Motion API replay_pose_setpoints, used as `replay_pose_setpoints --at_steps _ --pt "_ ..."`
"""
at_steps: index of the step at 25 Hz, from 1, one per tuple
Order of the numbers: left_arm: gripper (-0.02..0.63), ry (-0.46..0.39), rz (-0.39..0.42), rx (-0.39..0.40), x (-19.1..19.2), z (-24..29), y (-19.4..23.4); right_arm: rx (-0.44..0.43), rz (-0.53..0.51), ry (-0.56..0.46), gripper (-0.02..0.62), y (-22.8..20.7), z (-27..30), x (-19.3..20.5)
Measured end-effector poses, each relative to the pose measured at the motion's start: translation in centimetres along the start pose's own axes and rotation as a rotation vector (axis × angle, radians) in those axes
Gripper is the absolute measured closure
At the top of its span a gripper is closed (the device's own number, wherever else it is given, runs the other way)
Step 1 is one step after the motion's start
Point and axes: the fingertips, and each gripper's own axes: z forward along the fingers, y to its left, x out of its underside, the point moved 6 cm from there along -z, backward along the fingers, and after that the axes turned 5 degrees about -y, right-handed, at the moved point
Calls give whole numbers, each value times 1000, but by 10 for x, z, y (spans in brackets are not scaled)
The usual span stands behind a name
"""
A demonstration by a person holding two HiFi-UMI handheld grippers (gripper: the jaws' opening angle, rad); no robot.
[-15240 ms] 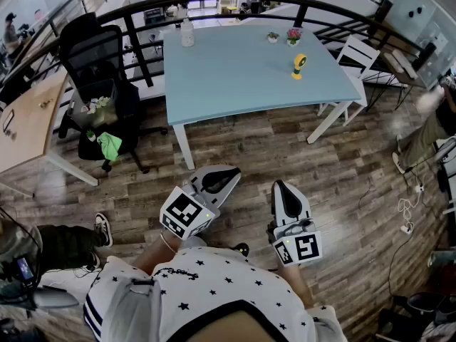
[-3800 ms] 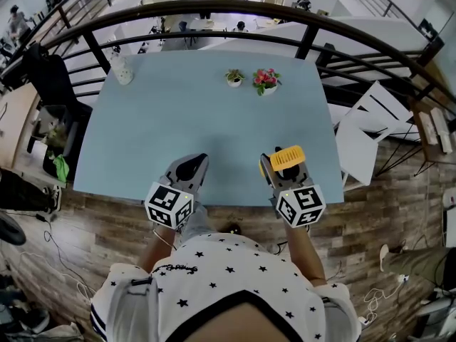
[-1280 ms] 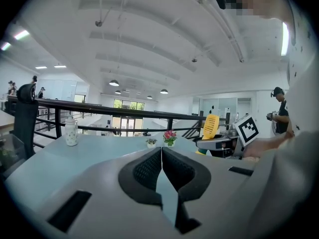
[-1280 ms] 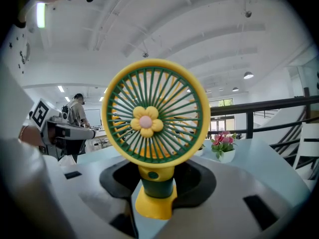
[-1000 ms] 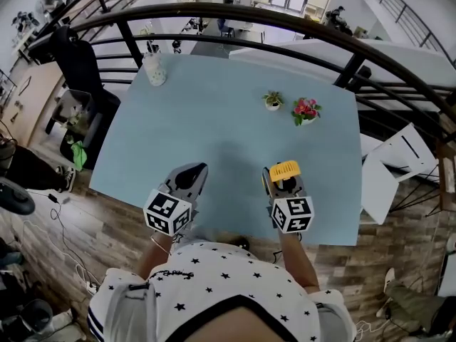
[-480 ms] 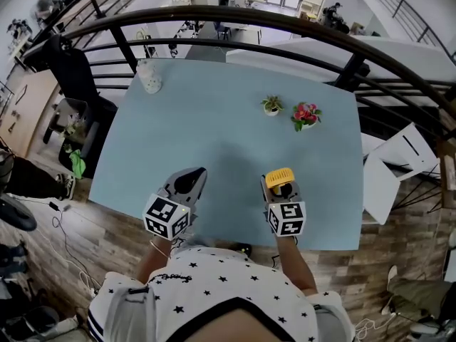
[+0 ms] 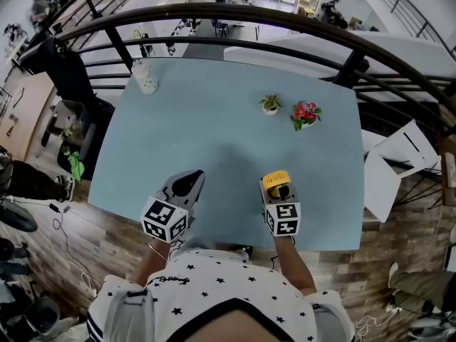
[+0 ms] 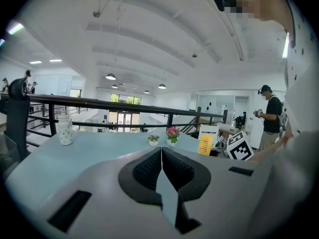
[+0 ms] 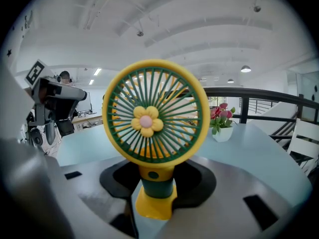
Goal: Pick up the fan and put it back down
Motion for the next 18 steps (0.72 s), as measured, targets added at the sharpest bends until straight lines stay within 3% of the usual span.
replay_pose_setpoints --at_steps 18 --pt "577 22 2 0 3 5 4 17 -1 67 425 -2 12 32"
